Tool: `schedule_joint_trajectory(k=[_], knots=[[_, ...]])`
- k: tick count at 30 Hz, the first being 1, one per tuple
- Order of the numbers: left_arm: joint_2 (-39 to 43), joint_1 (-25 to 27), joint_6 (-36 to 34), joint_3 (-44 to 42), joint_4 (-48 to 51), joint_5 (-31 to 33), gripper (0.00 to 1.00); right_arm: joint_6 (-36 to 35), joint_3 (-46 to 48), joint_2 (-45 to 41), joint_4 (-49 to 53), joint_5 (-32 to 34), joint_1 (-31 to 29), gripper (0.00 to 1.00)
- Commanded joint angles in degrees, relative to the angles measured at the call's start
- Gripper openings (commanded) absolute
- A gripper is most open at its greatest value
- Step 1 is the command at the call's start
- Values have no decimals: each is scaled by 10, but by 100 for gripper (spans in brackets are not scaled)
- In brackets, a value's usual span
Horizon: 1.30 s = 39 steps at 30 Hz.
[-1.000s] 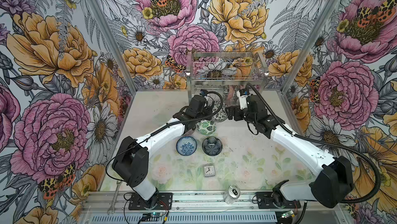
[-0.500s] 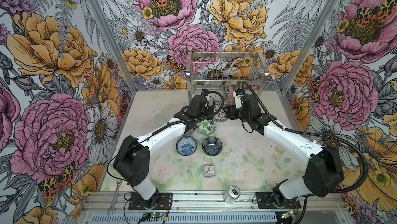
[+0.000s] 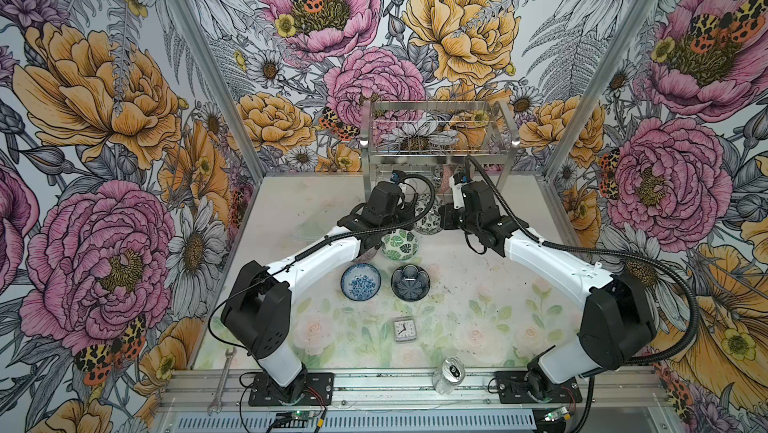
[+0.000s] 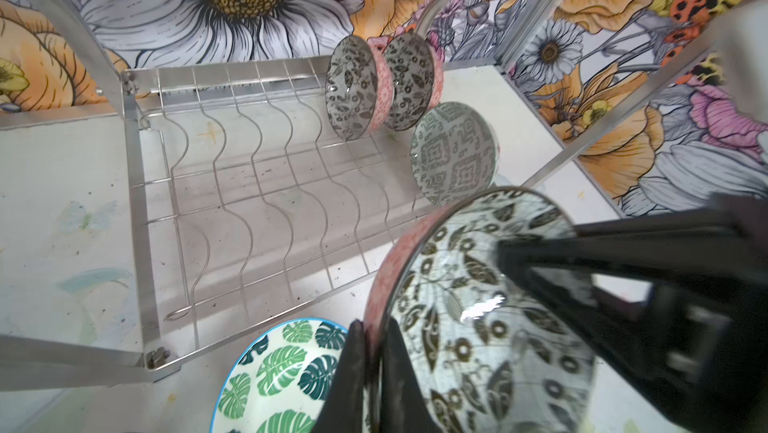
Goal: Load the bowls into the dish rack
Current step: 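Grasp the leaf bowl rim with the right gripper while the left holds it, then open the left gripper and withdraw it while the right gripper takes the bowl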
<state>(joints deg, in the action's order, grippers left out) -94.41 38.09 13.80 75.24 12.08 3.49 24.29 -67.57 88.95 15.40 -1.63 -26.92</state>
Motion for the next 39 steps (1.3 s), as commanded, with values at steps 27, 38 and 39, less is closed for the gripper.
schedule_joint_trajectory(k=[27,38,39], knots=[[197,-67,-113,-7,238,60,99,-179,-54,13,-2,307,-36,0],[247,-157,-146,-50,257,39,99,-269,-140,124,-3,519,-67,0],[249,-162,-145,-55,251,34,99,-276,-147,134,-4,535,-69,0]])
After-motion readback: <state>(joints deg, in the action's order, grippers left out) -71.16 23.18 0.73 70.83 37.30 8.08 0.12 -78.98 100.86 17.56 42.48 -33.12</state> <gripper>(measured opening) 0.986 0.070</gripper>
